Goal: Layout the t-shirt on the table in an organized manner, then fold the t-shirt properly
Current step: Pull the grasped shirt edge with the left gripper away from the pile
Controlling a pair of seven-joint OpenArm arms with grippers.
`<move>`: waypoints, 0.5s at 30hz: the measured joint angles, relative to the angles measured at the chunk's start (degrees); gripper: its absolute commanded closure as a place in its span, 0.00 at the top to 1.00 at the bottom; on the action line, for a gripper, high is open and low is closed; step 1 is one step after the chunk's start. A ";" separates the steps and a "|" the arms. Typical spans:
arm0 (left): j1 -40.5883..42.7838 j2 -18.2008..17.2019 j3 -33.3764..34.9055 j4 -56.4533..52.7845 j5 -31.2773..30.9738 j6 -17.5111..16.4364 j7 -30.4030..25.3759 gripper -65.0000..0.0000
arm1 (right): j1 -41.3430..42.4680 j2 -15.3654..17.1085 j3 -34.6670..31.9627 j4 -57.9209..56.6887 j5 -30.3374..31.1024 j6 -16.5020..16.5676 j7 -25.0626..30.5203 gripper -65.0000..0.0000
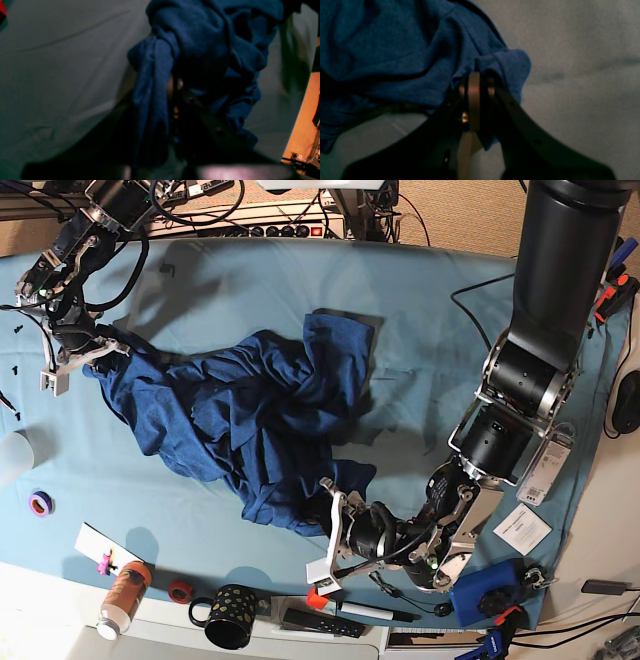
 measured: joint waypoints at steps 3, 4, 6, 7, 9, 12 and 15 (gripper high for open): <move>0.11 0.00 0.00 0.00 3.30 -0.02 -3.61 0.00 | 0.00 0.00 0.00 0.00 0.02 0.00 0.00 0.00; 0.09 0.00 0.00 0.00 5.33 0.00 -5.62 0.00 | 0.00 -0.02 0.00 0.00 0.02 -0.02 0.00 0.00; 0.09 0.00 0.00 0.00 9.42 0.85 -10.38 0.00 | 0.00 -0.02 0.00 0.00 0.00 0.00 0.00 0.00; 0.11 0.02 0.00 0.00 10.91 2.73 -12.48 0.00 | 0.00 -0.02 0.00 0.00 0.02 -0.02 0.00 0.00; 0.09 0.15 0.00 0.00 14.51 7.85 -16.50 0.00 | 0.00 -0.02 0.00 0.00 0.02 -0.02 0.00 0.00; -0.09 0.09 0.00 -0.02 18.10 10.34 -18.14 0.00 | 0.00 0.00 0.00 0.00 0.02 -0.02 0.00 0.00; -0.04 0.09 0.00 0.00 18.03 9.05 -16.59 0.04 | 0.00 -0.02 0.00 0.00 0.02 -0.68 0.00 0.00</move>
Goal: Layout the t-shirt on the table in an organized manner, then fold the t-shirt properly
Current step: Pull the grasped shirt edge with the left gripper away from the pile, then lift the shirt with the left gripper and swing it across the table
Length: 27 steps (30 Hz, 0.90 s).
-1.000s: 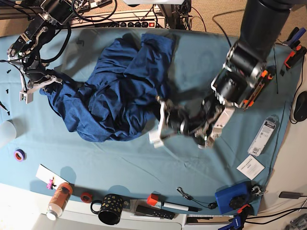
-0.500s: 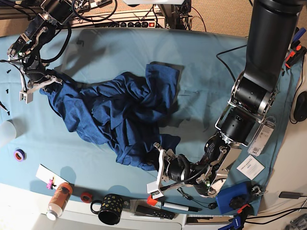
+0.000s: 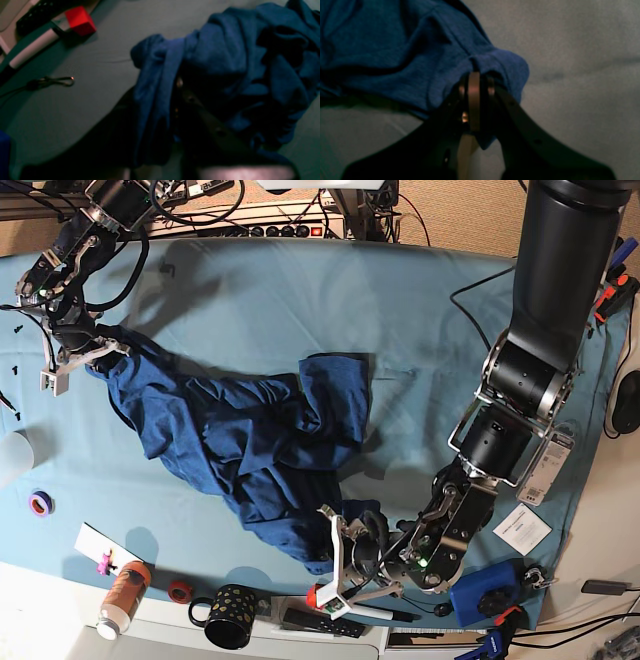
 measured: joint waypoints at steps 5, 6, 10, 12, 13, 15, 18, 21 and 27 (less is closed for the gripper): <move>1.51 0.02 0.00 0.02 -0.98 0.09 5.38 0.55 | 0.00 0.02 0.00 0.00 0.00 -0.59 0.00 0.00; 2.21 0.00 0.00 0.00 -1.70 3.13 5.55 0.55 | 0.00 0.02 0.00 0.00 0.00 -0.59 0.02 0.00; 5.99 -0.22 0.00 0.00 -3.15 5.18 5.60 0.55 | 0.00 0.02 0.00 0.00 -0.02 -0.57 -0.02 0.25; 8.63 -0.13 0.00 0.00 -3.30 4.09 5.42 0.55 | 0.02 0.02 0.00 0.00 -0.02 -0.57 0.28 0.43; 10.01 -0.11 0.00 0.00 -3.52 4.04 5.22 0.55 | 0.00 0.02 0.00 0.00 -0.04 -0.55 0.94 0.45; 12.48 -0.09 0.00 -0.04 -3.39 4.09 3.98 0.55 | 0.00 0.04 0.00 -0.02 0.00 -0.57 3.08 0.45; 14.64 -0.28 -0.50 0.26 -3.87 4.11 0.66 0.55 | 0.09 0.17 0.00 -0.02 0.00 -0.57 6.03 0.45; 17.18 -0.22 -3.45 2.25 -3.54 3.89 -0.11 0.55 | 0.35 0.17 0.00 0.00 -0.02 -0.63 7.52 0.45; 21.84 -0.11 -11.78 9.42 -3.23 2.69 1.77 0.50 | 2.10 0.17 0.02 -0.02 0.00 -3.61 8.85 0.45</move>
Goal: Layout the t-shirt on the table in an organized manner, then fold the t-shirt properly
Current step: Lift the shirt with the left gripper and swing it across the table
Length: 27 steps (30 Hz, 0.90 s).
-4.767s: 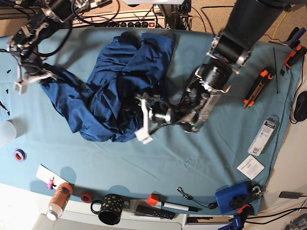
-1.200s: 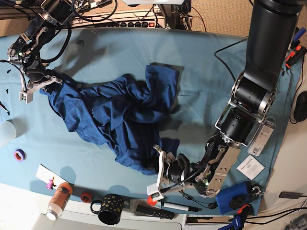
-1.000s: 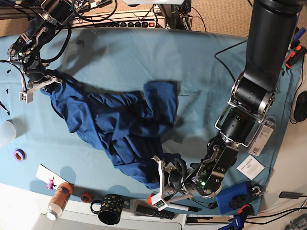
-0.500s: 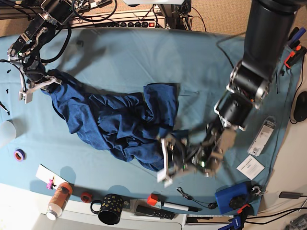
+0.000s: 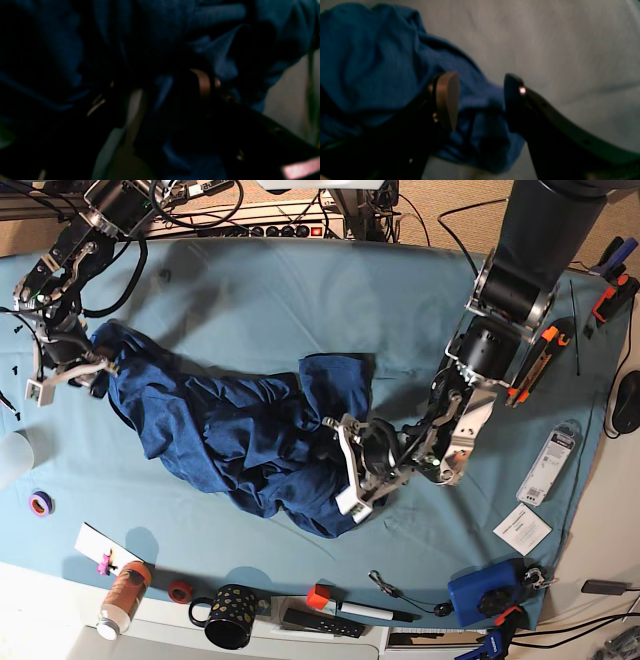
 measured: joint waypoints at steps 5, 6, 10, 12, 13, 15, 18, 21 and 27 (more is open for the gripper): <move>-0.42 0.04 -1.92 7.13 -3.08 0.11 -0.42 0.50 | 2.21 0.00 -0.07 0.00 0.90 0.94 0.00 0.45; -0.42 0.57 -2.01 7.78 -3.13 0.09 -0.48 0.50 | 2.19 0.00 -0.07 0.00 2.03 1.18 -0.02 0.45; -0.11 4.59 -1.95 7.67 -0.31 -0.33 -0.13 0.50 | 2.01 -0.66 -0.07 0.00 3.02 2.67 -0.26 0.45; -0.13 7.56 -1.99 7.63 3.04 -1.53 -0.22 0.50 | 2.03 -1.25 -0.07 0.02 2.99 3.02 -0.68 0.45; -0.15 9.20 -1.92 7.63 4.59 -1.44 -0.81 0.50 | 2.03 -1.62 -0.07 0.02 2.99 3.02 -0.90 0.45; -0.39 11.82 -1.70 7.54 6.91 -1.62 -2.93 0.50 | 2.03 -2.38 -0.07 0.00 2.93 3.08 -1.99 0.45; -1.88 13.79 -0.04 6.78 10.78 -0.96 -4.39 0.50 | 1.86 -3.39 -0.07 0.00 2.60 4.81 -3.45 0.45; -3.80 14.16 3.52 4.59 15.08 1.81 -5.90 0.50 | 1.84 -4.15 -0.07 0.00 2.45 5.64 -4.13 0.45; -4.42 14.45 10.38 -0.44 17.99 4.79 -9.84 0.50 | 1.68 -4.13 -0.04 0.00 2.58 5.60 -4.09 0.45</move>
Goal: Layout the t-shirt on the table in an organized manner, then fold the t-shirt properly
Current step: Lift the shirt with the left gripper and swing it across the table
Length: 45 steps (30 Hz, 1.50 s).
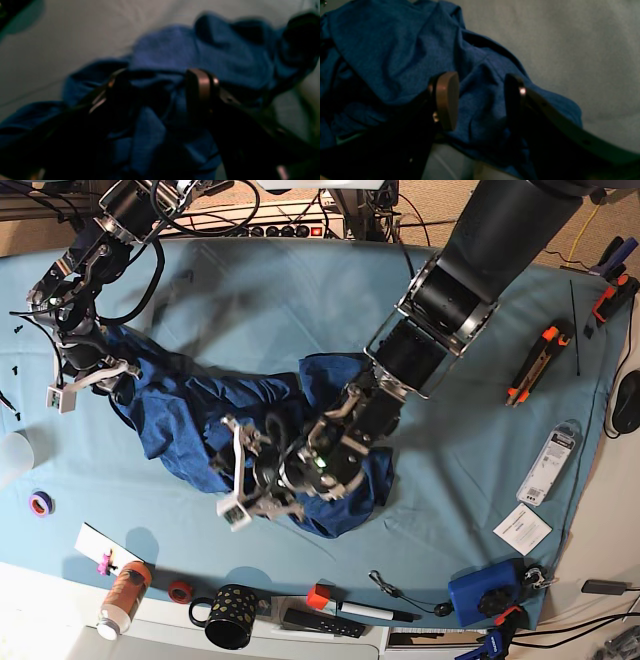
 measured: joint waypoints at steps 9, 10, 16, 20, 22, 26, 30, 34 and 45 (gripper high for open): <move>-0.63 0.00 1.51 -2.56 0.22 -0.07 -4.02 0.00 | 0.00 0.00 -0.02 0.00 0.00 0.00 0.00 0.45; -0.76 -0.02 1.51 -2.47 0.22 -0.22 -4.09 0.00 | 0.00 0.00 0.00 0.00 0.00 0.00 0.00 0.45; -0.59 -0.02 0.70 2.64 -6.01 -4.61 4.55 0.00 | 0.00 0.00 0.00 0.00 0.00 -0.02 0.83 0.45; -0.46 -0.13 -0.76 9.29 -17.18 -9.66 13.05 0.00 | 0.00 0.00 0.02 0.00 0.00 0.00 1.25 0.45; -0.48 -0.15 -1.11 13.14 -22.75 -13.49 18.03 0.00 | 0.00 0.00 0.02 0.00 0.00 -0.02 1.27 0.45; -0.44 -0.07 -1.09 21.42 -35.41 -17.99 30.51 0.00 | -0.02 0.00 0.02 0.00 -0.04 -0.02 1.31 0.45; 1.05 0.00 -1.11 25.53 -47.10 -18.05 39.45 0.00 | 0.00 0.00 0.02 0.00 -0.02 -0.02 1.29 0.45; 5.05 -0.39 -1.11 25.64 -49.13 -18.05 43.08 0.00 | 0.00 0.00 0.02 0.00 0.00 0.00 1.29 0.45; 14.25 -9.94 -1.11 25.49 -59.71 -18.05 50.07 0.00 | 0.00 0.00 0.02 0.00 0.02 -0.02 1.29 0.45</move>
